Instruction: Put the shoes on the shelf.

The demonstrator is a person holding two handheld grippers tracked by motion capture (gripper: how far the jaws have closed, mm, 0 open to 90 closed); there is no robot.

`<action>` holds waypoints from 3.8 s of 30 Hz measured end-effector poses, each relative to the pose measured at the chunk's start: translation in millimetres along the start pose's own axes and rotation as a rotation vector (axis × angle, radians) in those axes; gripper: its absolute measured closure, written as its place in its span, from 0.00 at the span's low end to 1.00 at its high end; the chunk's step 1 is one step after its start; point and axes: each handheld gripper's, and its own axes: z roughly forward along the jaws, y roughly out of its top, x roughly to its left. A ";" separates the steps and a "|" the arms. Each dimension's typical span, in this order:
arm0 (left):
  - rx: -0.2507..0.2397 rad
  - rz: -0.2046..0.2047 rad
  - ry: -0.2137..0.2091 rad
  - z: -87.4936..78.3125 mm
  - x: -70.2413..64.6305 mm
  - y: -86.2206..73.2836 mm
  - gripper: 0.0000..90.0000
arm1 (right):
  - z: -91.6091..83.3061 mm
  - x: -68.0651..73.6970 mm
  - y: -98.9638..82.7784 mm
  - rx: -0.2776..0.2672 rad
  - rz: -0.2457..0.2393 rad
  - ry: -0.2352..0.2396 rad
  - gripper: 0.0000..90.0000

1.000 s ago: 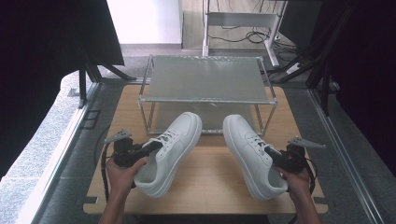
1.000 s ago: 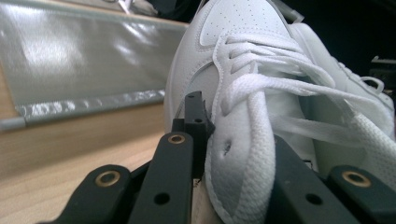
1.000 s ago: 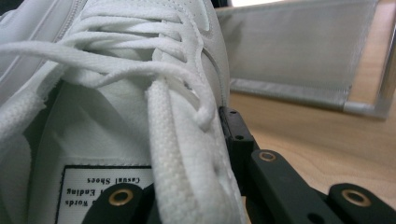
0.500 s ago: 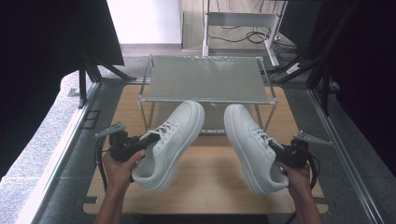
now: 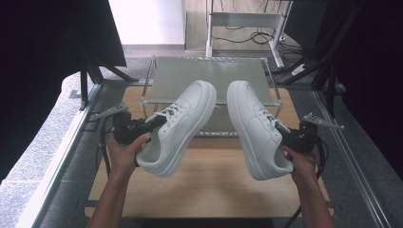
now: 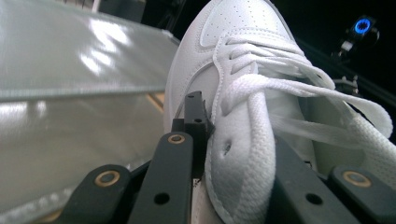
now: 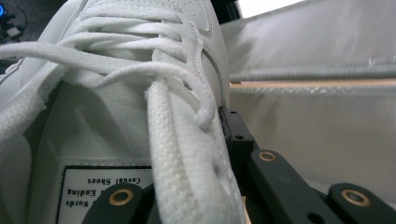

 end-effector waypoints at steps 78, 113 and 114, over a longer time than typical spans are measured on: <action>0.010 -0.148 0.378 145.5 51.3 125.4 0.91 | 140.5 -28.7 144.2 0.056 0.098 -0.374 0.96; 0.051 -0.236 0.502 199.6 80.2 117.9 0.75 | 211.4 -34.4 141.9 0.168 0.093 -0.599 0.81; 0.052 -0.229 0.494 199.7 79.0 118.4 0.74 | 214.4 -31.6 142.1 0.179 0.065 -0.589 0.76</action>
